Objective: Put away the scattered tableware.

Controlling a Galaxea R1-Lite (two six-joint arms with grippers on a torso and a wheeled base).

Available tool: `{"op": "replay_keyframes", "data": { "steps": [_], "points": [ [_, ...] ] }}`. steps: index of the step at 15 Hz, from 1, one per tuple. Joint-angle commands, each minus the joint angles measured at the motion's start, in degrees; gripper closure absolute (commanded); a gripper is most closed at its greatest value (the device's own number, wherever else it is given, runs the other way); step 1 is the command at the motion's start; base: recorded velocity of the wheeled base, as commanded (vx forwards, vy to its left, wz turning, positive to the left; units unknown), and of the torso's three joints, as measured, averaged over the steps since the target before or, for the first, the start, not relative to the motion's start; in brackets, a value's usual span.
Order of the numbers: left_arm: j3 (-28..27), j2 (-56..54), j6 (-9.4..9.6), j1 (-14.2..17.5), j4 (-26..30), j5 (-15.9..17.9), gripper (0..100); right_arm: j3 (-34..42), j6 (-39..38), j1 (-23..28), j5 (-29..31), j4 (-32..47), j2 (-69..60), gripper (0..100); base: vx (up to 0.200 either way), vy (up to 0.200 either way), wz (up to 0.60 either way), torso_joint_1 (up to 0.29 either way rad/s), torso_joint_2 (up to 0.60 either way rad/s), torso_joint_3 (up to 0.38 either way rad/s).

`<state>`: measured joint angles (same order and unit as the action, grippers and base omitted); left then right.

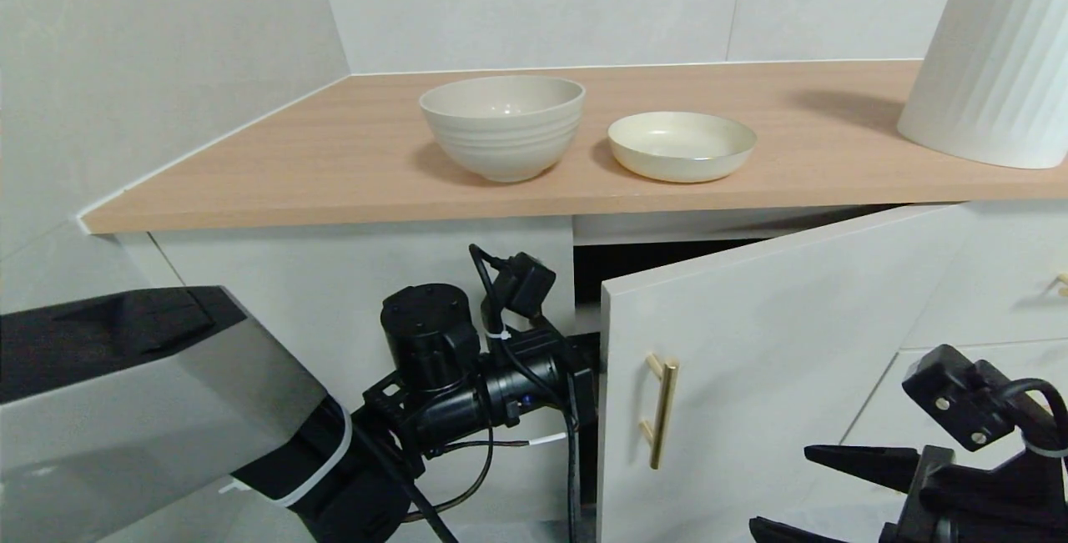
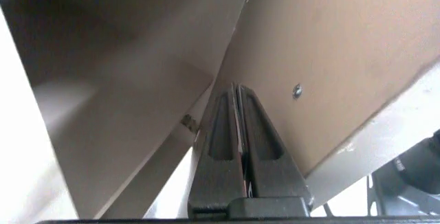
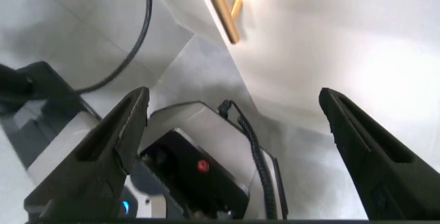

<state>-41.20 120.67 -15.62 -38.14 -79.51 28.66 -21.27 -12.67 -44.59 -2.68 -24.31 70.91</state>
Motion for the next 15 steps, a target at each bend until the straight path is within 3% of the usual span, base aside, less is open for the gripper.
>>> {"op": "replay_keyframes", "data": {
  "steps": [1, 4, 10, 15],
  "points": [
    [-0.1, 0.4, -0.29, -0.8, 0.0, 0.0, 100, -0.3, 0.0, -0.2, -0.1, 0.1, -1.7, 0, 0.0, 0.0, 0.0, 0.0, 0.0, 0.0],
    [-0.1, 1.3, -0.29, -3.4, -0.1, -0.3, 100, -0.3, 0.0, -0.2, -0.3, 0.2, -1.4, 0, -0.067, 0.0, 0.0, 0.001, 0.0, -0.001],
    [-0.3, 1.4, -0.29, -3.5, -0.1, -0.4, 100, -0.2, 0.1, -0.3, -0.3, 0.3, -1.4, 0, -0.2, 0.0, 0.0, 0.003, 0.0, 0.002],
    [-2.8, 4.0, -0.38, -3.6, -0.1, -0.7, 100, -0.2, 0.1, -0.3, -0.3, 0.3, -1.4, 0, 0.0, 0.0, 0.0, 0.0, 0.0, 0.0]
  ]
}}
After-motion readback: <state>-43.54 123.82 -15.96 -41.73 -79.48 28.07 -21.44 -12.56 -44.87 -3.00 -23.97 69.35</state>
